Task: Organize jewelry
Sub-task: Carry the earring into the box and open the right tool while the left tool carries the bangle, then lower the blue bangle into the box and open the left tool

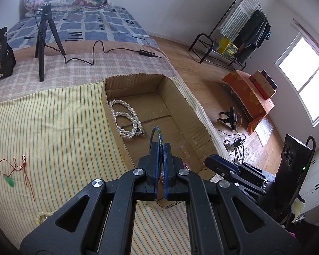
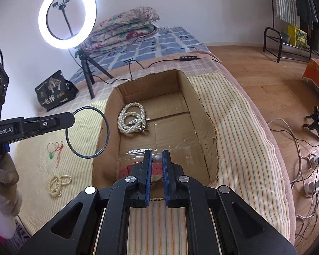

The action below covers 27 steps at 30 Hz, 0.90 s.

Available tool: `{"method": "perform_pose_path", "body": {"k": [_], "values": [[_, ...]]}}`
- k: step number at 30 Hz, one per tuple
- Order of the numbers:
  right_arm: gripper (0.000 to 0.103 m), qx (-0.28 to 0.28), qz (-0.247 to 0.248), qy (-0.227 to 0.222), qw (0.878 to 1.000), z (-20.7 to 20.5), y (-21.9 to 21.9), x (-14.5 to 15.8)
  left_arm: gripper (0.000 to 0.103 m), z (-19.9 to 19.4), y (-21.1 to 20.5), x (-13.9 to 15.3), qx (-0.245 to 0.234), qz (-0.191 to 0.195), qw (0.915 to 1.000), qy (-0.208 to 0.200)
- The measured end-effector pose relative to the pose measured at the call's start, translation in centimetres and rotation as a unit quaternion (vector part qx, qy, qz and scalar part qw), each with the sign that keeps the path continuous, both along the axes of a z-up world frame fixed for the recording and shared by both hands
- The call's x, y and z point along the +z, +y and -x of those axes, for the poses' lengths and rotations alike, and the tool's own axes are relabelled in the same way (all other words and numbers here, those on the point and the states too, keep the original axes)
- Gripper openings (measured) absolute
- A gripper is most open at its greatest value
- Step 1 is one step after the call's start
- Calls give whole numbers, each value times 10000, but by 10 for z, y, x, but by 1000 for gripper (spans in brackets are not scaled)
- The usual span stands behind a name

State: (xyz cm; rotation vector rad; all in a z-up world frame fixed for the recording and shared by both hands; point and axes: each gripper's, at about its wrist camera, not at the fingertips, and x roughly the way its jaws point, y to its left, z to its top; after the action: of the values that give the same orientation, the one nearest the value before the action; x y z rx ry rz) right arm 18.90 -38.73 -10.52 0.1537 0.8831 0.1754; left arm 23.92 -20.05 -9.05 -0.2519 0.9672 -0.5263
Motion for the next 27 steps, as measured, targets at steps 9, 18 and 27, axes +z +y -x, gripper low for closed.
{"method": "perform_pose_path", "body": {"k": [9,18,27], "values": [[8,-21,37,95,9999,-3,-5,-6,1,-3,-13,-9,-22,-236,9997,-35],[8,14,123,123,9998,-5,-2,-7,1,0,-15,-6,-20,-407,9990,-205],[33,-12,300,42,9995,-2,4,-1,1,2,-9,-1,24,-501,9983,-298]]}}
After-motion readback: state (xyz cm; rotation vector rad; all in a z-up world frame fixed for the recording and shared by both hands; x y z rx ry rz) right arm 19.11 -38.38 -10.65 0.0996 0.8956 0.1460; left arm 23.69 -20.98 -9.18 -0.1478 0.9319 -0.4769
